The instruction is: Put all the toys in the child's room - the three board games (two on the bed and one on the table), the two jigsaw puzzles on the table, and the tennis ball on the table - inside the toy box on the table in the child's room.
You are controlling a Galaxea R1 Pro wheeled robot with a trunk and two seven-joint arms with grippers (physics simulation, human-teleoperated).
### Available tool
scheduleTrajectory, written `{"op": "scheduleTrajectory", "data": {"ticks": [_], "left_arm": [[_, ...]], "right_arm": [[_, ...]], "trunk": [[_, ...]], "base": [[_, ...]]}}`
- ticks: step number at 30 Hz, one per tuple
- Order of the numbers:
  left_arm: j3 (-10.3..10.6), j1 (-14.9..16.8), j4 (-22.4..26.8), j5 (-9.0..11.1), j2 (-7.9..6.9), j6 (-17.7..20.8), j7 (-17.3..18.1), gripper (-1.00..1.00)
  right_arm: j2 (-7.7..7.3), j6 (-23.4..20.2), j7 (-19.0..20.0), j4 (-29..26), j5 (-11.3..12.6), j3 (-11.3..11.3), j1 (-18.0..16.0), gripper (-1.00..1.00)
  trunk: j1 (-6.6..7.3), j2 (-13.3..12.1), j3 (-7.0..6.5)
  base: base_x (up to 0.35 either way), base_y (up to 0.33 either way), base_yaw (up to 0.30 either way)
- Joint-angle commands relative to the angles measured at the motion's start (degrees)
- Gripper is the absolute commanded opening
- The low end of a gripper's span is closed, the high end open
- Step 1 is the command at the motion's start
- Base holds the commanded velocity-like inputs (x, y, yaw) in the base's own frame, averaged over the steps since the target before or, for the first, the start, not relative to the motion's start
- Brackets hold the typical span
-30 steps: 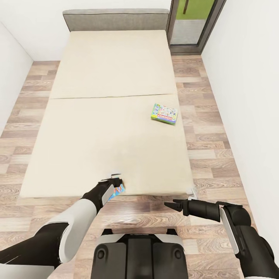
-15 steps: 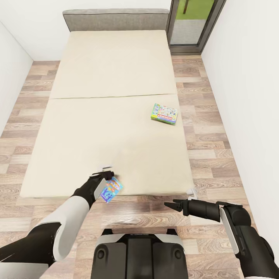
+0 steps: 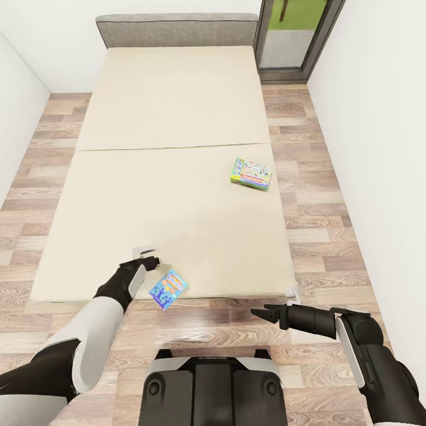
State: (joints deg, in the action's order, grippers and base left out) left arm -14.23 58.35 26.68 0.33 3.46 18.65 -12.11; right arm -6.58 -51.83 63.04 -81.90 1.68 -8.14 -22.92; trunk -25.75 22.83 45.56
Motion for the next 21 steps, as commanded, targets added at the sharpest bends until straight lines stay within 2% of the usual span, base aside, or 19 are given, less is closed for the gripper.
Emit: {"op": "scheduleTrajectory", "data": {"ticks": [1, 4, 6, 7, 9, 11, 13, 14, 16, 17, 18, 19, 20, 21], "left_arm": [[-0.3, -0.02, 1.13, 0.09, -0.5, 1.42, -0.08, 1.0], [-0.42, -0.17, 4.13, 0.15, -2.1, 4.81, 0.84, 1.0], [-0.71, -0.25, 5.72, 0.17, -3.55, 7.54, 3.59, 1.0], [-1.42, -0.28, 6.38, 0.18, -4.83, 9.58, 6.78, 1.0], [-4.2, -0.37, 7.15, 0.16, -7.69, 13.57, 15.79, 1.0], [-7.66, -0.48, 7.46, -0.01, -10.83, 17.06, 26.83, 1.0], [-10.2, -0.93, 7.59, 0.0, -14.69, 19.83, 38.16, 1.0], [-10.61, -1.2, 7.61, 0.0, -15.72, 20.36, 41.01, 1.0], [-11.56, -2.95, 7.65, -0.06, -19.44, 21.76, 52.63, 1.0], [-11.8, -4.19, 7.66, -0.13, -20.78, 22.12, 58.7, 1.0], [-11.97, -5.57, 7.67, -0.28, -21.75, 22.31, 64.93, 1.0], [-12.05, -6.26, 7.69, -0.36, -22.15, 22.36, 68.02, 1.0], [-12.18, -7.73, 7.72, -0.48, -22.98, 22.37, 74.11, 1.0], [-12.2, -8.47, 7.75, -0.52, -23.41, 22.34, 77.0, 1.0]], "right_arm": [[-0.01, -0.46, 0.09, -0.02, 0.16, -0.03, -0.02, 1.0], [-0.01, -0.46, 0.09, -0.02, 0.16, -0.03, -0.02, 1.0], [-0.01, -0.46, 0.1, -0.02, 0.16, -0.03, -0.02, 1.0], [-0.01, -0.46, 0.09, -0.02, 0.16, -0.03, -0.02, 1.0], [-0.01, -0.46, 0.13, -0.02, 0.16, -0.03, -0.02, 1.0], [-0.01, -0.46, 0.14, -0.02, 0.2, -0.03, -0.02, 1.0], [-0.03, -0.46, 0.15, -0.02, 0.23, -0.03, -0.02, 1.0], [-0.04, -0.46, 0.15, -0.02, 0.23, -0.03, -0.02, 1.0], [-0.06, -0.46, 0.15, -0.02, 0.24, -0.08, -0.02, 1.0], [-0.07, -0.46, 0.15, -0.02, 0.25, -0.11, -0.02, 1.0], [-0.08, -0.46, 0.18, -0.02, 0.25, -0.2, -0.02, 1.0], [-0.08, -0.46, 0.19, -0.04, 0.27, -0.32, -0.02, 1.0], [-0.09, -0.46, 0.26, -0.04, 0.29, -0.75, -0.02, 1.0], [-0.07, -0.46, 0.31, -0.06, 0.3, -1.01, -0.02, 1.0]], "trunk": [[-0.03, 0.09, 0.06], [-0.03, 0.09, 0.06], [-0.03, 0.09, 0.06], [-0.03, 0.09, 0.06], [-0.03, 0.09, 0.06], [-0.03, 0.09, 0.06], [-0.03, 0.09, 0.06], [-0.03, 0.09, 0.06], [-0.03, 0.09, 0.06], [-0.03, 0.09, 0.06], [-0.03, 0.09, 0.06], [-0.03, 0.09, 0.06], [-0.03, 0.09, 0.06], [-0.03, 0.09, 0.06]], "base": [[0.0, 0.0, 0.0], [0.0, 0.0, 0.0], [0.0, 0.0, 0.0], [0.0, 0.0, 0.0], [0.0, 0.0, 0.0], [0.0, 0.0, 0.0], [0.0, 0.0, 0.0], [0.0, 0.0, 0.0], [0.0, 0.0, 0.0], [0.0, 0.0, 0.0], [0.0, 0.0, 0.0], [0.0, 0.0, 0.0], [0.0, 0.0, 0.0], [0.0, 0.0, 0.0]]}}
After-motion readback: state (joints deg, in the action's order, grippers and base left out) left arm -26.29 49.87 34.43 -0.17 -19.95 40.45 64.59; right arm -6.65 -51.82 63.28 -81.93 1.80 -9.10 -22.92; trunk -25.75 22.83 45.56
